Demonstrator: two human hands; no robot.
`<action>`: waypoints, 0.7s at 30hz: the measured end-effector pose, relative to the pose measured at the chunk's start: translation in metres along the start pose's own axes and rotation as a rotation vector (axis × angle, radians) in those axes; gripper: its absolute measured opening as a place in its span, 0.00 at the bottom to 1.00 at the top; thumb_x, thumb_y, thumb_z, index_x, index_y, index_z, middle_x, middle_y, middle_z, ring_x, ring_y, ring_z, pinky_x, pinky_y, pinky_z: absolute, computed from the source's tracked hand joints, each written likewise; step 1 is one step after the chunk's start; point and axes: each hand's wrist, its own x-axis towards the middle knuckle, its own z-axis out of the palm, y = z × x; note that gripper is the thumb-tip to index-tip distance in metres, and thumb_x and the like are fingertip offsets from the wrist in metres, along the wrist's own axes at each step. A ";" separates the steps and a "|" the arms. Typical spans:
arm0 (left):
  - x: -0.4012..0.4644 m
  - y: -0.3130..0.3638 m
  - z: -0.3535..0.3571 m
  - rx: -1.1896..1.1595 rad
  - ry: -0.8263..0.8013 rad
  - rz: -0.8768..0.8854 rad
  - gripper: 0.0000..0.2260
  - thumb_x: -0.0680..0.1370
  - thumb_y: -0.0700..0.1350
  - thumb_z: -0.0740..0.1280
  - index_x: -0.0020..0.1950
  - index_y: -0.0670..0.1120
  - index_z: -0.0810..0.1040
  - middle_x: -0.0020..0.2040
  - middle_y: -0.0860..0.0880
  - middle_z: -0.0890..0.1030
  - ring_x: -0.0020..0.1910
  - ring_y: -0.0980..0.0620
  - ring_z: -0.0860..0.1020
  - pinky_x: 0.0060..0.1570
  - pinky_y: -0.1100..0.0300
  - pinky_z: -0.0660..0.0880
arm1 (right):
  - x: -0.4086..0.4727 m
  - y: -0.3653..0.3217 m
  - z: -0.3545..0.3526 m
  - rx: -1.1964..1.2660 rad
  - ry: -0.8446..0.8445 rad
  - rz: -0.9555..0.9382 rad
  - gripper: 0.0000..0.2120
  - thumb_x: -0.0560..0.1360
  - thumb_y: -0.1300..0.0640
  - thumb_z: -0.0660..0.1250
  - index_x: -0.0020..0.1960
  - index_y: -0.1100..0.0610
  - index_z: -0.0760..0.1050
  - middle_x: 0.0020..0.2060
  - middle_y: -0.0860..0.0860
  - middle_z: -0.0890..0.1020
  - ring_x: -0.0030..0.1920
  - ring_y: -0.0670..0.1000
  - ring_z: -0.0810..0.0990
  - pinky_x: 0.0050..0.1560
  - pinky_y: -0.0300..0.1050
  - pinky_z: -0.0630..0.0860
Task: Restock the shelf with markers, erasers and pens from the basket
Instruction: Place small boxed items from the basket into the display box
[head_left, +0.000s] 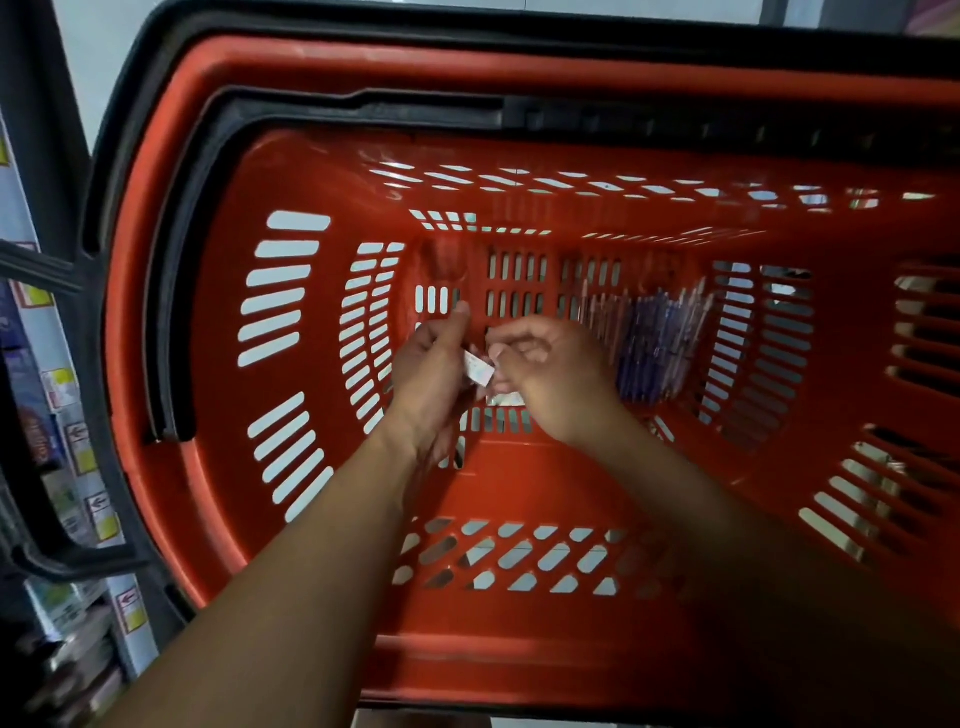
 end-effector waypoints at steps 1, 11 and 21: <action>0.000 0.000 0.001 -0.012 0.023 0.001 0.13 0.82 0.55 0.71 0.45 0.47 0.78 0.37 0.46 0.80 0.36 0.49 0.80 0.40 0.55 0.78 | 0.001 0.000 -0.003 0.016 -0.025 0.008 0.08 0.78 0.64 0.71 0.51 0.52 0.82 0.42 0.49 0.87 0.40 0.48 0.88 0.45 0.46 0.86; 0.003 -0.002 -0.002 -0.021 0.018 0.016 0.20 0.77 0.58 0.76 0.55 0.42 0.80 0.41 0.46 0.84 0.43 0.46 0.86 0.49 0.51 0.83 | 0.002 0.014 0.007 -0.224 -0.009 -0.200 0.05 0.73 0.56 0.79 0.48 0.50 0.86 0.39 0.43 0.83 0.34 0.40 0.79 0.38 0.36 0.78; 0.006 -0.007 -0.001 -0.006 0.140 0.042 0.16 0.76 0.58 0.77 0.37 0.49 0.79 0.29 0.47 0.76 0.26 0.51 0.75 0.25 0.62 0.72 | 0.033 0.048 -0.005 -0.728 0.083 -0.178 0.11 0.79 0.61 0.69 0.60 0.56 0.81 0.59 0.54 0.78 0.58 0.55 0.79 0.59 0.53 0.79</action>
